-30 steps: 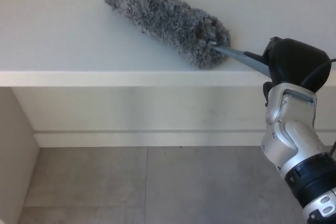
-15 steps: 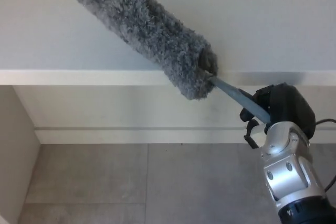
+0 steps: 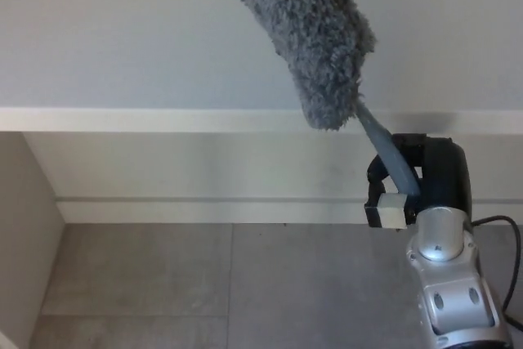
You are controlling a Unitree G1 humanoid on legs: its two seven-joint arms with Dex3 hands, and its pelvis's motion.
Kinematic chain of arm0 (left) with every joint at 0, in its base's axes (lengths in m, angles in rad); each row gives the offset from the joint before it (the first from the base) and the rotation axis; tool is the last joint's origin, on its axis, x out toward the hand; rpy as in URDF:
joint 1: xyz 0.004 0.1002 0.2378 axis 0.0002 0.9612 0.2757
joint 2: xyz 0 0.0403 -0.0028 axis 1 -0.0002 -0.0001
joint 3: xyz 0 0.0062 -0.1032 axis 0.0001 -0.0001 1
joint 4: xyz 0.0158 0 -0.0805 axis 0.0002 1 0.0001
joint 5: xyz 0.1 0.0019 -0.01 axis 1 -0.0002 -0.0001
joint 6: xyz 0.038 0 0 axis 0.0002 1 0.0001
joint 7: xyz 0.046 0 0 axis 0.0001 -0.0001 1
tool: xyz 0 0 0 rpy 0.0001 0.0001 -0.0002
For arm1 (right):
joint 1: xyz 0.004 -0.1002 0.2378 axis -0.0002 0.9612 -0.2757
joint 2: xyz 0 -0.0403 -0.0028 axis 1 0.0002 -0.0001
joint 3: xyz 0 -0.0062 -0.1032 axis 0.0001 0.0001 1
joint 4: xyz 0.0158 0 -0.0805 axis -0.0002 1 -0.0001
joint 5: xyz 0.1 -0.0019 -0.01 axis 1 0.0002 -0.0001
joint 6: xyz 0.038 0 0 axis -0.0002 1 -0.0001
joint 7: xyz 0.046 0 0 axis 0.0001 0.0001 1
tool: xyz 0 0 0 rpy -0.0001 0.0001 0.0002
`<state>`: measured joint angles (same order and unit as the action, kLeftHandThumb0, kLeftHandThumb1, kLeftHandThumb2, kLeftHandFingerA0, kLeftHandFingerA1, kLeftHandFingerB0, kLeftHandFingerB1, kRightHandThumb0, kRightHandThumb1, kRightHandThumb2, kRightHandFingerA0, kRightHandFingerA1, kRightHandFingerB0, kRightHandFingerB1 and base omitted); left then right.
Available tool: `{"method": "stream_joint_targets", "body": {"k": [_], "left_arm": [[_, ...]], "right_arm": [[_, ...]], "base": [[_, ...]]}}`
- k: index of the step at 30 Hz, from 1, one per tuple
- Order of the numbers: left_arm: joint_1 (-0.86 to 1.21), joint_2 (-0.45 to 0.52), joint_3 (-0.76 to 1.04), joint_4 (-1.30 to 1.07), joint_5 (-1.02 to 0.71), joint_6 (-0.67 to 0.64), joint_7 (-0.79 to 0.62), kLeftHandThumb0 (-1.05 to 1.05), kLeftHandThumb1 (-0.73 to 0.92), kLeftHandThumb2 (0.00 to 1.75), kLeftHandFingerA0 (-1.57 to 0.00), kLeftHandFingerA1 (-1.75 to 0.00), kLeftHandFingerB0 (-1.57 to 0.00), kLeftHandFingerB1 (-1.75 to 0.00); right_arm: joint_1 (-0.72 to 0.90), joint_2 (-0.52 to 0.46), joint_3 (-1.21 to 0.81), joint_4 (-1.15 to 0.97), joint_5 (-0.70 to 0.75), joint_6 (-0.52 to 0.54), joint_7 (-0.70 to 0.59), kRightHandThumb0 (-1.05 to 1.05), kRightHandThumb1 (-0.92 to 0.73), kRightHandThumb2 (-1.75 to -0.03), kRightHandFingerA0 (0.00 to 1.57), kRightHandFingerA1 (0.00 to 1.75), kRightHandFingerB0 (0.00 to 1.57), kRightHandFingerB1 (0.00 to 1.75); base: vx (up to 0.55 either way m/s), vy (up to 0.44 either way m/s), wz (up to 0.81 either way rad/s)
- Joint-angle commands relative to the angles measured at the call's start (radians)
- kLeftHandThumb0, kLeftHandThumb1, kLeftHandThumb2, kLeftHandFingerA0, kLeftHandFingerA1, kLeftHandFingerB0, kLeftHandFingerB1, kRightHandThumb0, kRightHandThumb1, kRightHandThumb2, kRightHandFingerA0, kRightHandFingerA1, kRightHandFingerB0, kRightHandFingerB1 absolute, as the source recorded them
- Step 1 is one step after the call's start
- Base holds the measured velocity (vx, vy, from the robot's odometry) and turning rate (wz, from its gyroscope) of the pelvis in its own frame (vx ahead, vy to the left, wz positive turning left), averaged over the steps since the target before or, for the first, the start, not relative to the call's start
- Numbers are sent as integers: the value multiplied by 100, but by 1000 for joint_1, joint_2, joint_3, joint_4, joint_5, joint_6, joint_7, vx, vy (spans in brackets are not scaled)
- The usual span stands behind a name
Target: Pick up a grey duster using the right hand and walk towards the window and then clean the window using the duster
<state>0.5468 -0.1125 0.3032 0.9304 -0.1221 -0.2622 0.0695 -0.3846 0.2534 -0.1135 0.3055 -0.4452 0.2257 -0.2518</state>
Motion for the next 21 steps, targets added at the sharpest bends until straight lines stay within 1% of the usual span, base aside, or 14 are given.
{"method": "stream_joint_targets", "body": {"k": [1,2,3,4,5,9,10,11,14,16,17,18,19,21], "left_arm": [[-7,46,5,29,20,-119,25,-10,62,76,-75,-99,-71,-77],[-21,50,21,48,-5,-136,-4,-3,59,83,-75,-105,-74,-82],[-23,59,17,49,3,-135,-2,1,55,92,-76,-102,-77,-84],[-23,63,14,50,8,-135,1,1,55,92,-76,-102,-77,-84],[-28,67,12,41,13,-112,17,-5,59,88,-79,-101,-77,-83],[-25,70,16,20,5,-93,10,-8,62,83,-77,-99,-75,-82],[-45,84,47,42,-32,-94,-13,4,61,93,-80,-103,-75,-80],[-63,97,61,76,-45,-104,-25,6,58,99,-81,-102,-76,-82],[-86,108,73,120,-43,-116,-25,8,56,99,-84,-102,-80,-85],[-94,106,86,117,-55,-92,-28,3,63,85,-80,-99,-77,-83],[-103,107,88,122,-52,-83,-15,3,63,85,-80,-99,-77,-83],[-110,110,92,126,-52,-81,-12,2,64,82,-81,-100,-78,-83],[-118,116,94,138,-47,-91,-13,1,65,78,-83,-101,-77,-82],[-129,124,96,158,-40,-110,-16,1,65,78,-83,-101,-77,-82]], "right_arm": [[81,55,-72,-93,289,-269,49,0,-28,-175,157,173,157,162],[178,89,-53,-162,352,-275,125,0,-16,-175,157,175,157,173],[234,92,-27,-186,380,-305,175,-5,1,-175,157,175,157,161],[253,92,-16,-194,390,-317,193,-5,1,-175,157,175,157,161],[283,93,7,-213,395,-315,210,-2,-6,-130,157,175,157,164],[329,74,48,-237,426,-335,247,-1,-4,-129,157,175,157,162],[433,48,124,-331,447,-314,310,1,2,-127,157,171,157,152],[494,29,168,-390,459,-295,337,0,3,-126,157,171,157,152],[540,3,205,-434,468,-291,341,3,2,-128,157,170,157,148],[571,-16,238,-462,472,-293,353,5,2,-127,157,167,157,144],[588,-28,261,-479,460,-290,353,5,2,-127,157,167,157,144],[600,-39,276,-493,458,-282,359,13,27,-175,157,156,157,139],[614,-59,298,-507,451,-280,369,15,24,-175,150,169,157,129],[629,-86,324,-523,444,-283,380,15,24,-175,150,169,157,129]], "base": [[0,0,0],[0,0,0],[0,0,0],[0,0,0],[0,0,0],[0,0,0],[0,0,0],[0,0,0],[0,0,0],[0,0,0],[0,0,0],[0,0,0],[0,0,0],[0,0,0]]}}
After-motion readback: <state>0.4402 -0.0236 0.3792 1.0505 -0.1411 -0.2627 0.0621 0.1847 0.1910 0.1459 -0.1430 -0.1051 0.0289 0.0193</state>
